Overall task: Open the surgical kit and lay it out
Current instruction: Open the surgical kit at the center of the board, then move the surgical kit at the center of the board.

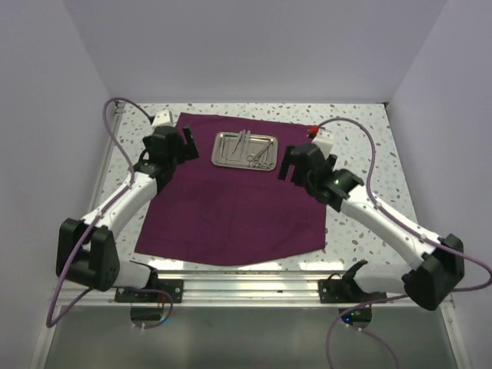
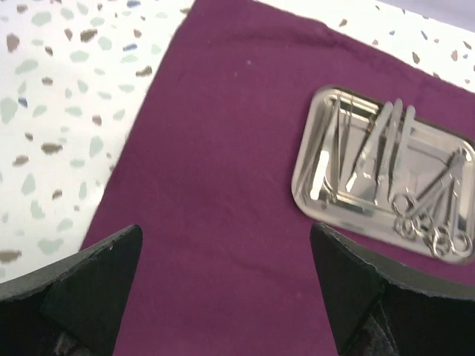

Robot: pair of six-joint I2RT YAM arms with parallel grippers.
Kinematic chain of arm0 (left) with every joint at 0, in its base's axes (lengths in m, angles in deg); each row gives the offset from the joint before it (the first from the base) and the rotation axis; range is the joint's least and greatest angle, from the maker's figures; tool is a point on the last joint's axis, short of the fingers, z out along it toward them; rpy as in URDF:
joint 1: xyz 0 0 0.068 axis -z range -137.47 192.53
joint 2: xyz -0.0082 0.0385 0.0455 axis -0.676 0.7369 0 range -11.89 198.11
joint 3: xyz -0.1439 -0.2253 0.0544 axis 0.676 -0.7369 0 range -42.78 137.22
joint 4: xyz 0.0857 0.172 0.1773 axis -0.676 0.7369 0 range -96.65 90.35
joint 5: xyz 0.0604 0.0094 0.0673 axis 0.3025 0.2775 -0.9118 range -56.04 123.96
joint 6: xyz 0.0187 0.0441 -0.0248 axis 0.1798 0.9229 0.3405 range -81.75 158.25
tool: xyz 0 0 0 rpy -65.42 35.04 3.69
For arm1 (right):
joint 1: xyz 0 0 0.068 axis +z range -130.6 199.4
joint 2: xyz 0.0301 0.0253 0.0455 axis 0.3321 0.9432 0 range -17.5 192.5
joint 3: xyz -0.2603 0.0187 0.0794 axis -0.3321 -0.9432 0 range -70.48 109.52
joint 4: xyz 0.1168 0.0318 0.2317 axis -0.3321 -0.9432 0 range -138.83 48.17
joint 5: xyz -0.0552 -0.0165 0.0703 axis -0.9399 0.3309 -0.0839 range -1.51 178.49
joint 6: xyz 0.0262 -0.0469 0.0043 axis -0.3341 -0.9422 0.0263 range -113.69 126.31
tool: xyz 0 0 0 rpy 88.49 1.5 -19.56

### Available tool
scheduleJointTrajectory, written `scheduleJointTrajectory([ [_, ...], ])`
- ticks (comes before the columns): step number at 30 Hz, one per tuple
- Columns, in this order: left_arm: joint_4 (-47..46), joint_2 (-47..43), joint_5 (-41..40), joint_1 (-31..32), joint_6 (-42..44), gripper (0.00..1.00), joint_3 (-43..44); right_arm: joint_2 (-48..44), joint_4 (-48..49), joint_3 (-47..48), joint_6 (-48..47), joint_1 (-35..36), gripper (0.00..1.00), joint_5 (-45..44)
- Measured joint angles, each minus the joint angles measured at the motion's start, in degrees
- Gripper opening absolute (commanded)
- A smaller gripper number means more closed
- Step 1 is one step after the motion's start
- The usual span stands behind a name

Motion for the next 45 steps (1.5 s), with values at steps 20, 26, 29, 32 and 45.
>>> scheduleJointTrajectory([
  [20, -10.03, 49.18, 23.87, -16.81, 6.51, 0.96, 34.93, 48.68, 4.87, 31.28, -13.07, -35.04, 0.94, 24.09],
  [26, -6.21, 52.7, 24.92, -17.11, 6.38, 0.97, 39.82, 53.35, 4.33, 32.89, -13.31, -36.92, 0.93, 26.51],
  [29, -5.25, 52.89, 24.41, -17.46, 6.25, 0.96, 40.54, 54.66, 4.55, 34.88, -13.31, -37.16, 0.92, 27.74],
  [32, -4.85, 53.9, 24.02, -17.97, 5.86, 0.91, 41.4, 55.67, 4.74, 36.35, -13.31, -37.09, 0.89, 28.09],
  [45, -5.53, 56.11, 25.4, -18.6, 4.72, 0.88, 44.17, 58.23, 6.8, 37.94, -13.11, -39.95, 0.91, 29.53],
])
